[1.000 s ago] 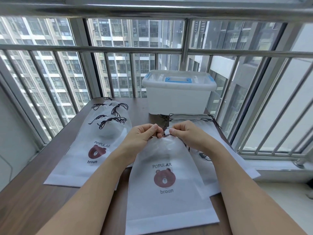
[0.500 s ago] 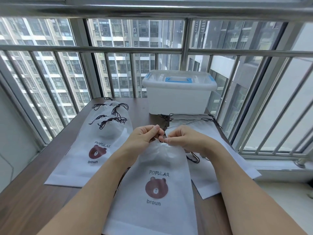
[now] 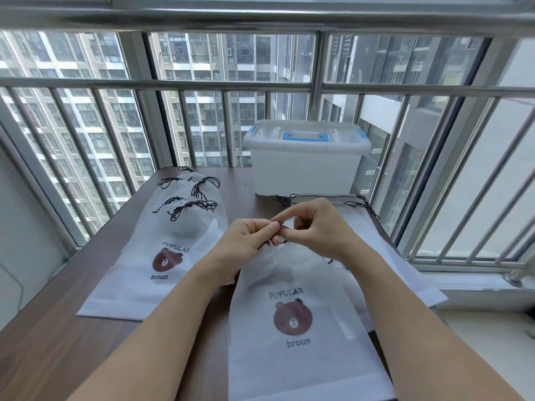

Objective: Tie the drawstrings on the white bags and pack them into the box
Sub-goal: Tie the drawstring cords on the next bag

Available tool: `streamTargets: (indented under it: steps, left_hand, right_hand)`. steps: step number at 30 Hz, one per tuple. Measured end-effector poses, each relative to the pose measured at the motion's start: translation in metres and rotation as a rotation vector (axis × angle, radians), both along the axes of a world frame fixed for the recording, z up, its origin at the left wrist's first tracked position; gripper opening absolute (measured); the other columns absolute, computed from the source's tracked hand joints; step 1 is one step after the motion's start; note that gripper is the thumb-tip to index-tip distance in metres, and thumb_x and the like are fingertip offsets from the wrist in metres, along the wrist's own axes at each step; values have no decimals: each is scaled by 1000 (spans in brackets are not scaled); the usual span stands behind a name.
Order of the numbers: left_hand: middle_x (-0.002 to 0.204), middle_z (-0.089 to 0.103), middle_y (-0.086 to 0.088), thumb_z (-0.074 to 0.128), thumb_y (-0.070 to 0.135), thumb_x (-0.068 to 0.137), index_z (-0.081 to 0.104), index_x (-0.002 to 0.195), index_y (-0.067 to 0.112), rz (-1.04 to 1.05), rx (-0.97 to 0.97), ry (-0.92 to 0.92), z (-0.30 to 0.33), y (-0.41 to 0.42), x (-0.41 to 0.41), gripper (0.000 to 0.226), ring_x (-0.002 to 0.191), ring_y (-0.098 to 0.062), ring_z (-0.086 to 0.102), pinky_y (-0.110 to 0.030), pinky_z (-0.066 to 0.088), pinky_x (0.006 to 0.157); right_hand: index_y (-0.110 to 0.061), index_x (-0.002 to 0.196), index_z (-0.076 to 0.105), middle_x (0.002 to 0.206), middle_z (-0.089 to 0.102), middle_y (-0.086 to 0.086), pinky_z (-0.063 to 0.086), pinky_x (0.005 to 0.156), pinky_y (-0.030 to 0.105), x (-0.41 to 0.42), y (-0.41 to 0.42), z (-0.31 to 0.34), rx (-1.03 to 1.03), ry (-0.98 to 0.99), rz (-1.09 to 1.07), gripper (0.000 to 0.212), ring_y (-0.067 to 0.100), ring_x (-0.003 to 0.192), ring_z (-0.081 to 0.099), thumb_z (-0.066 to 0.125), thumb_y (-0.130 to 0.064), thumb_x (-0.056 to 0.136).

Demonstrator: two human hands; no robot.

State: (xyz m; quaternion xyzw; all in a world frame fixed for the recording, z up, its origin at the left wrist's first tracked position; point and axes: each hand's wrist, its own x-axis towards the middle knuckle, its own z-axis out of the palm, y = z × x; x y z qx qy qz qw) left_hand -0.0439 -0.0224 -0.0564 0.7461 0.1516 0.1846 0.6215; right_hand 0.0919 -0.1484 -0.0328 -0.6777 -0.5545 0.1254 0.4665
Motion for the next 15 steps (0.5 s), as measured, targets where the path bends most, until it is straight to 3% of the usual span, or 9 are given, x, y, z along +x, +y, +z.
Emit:
streamTargets:
  steps: [5,8,11,13,15]
  left_hand:
    - [71,61,6,54,28,101,69,75,13,1,57,21,0,-1,-3,34,69,-8,48,-18,36,66]
    - [75,62,4,55,25,101,74,83,15,-27,-48,-32,1,-3,-2,28,75,-8,53,-15,42,72]
    - [74,64,5,58,23,97,78,96,14,-5,-94,-61,2,-5,3,22,78,-6,57,-14,44,77]
    - [73,64,5,57,21,98,77,95,12,-7,-101,-62,1,-4,3,23,81,-8,58,-17,45,81]
    - [74,64,3,55,19,100,76,94,11,-11,-128,-72,0,-2,1,24,85,-11,59,-17,46,81]
  right_hand:
    - [-15,82,80,45,43,-11,28,48,17,0,6,-5,16,-57,-72,9,6,44,34,78,-7,83]
    - [-1,89,70,60,65,-3,43,55,12,0,7,-5,38,254,-51,8,3,51,57,64,-1,95]
    - [2,97,58,54,59,-6,39,47,9,-6,9,-4,8,613,-44,10,-1,41,51,50,1,102]
    - [3,102,59,57,59,-3,37,47,10,-4,9,-5,-10,606,-36,7,-1,41,50,53,1,100]
    - [3,108,65,67,61,7,40,53,11,2,8,-5,-15,473,-13,13,2,50,54,61,-1,97]
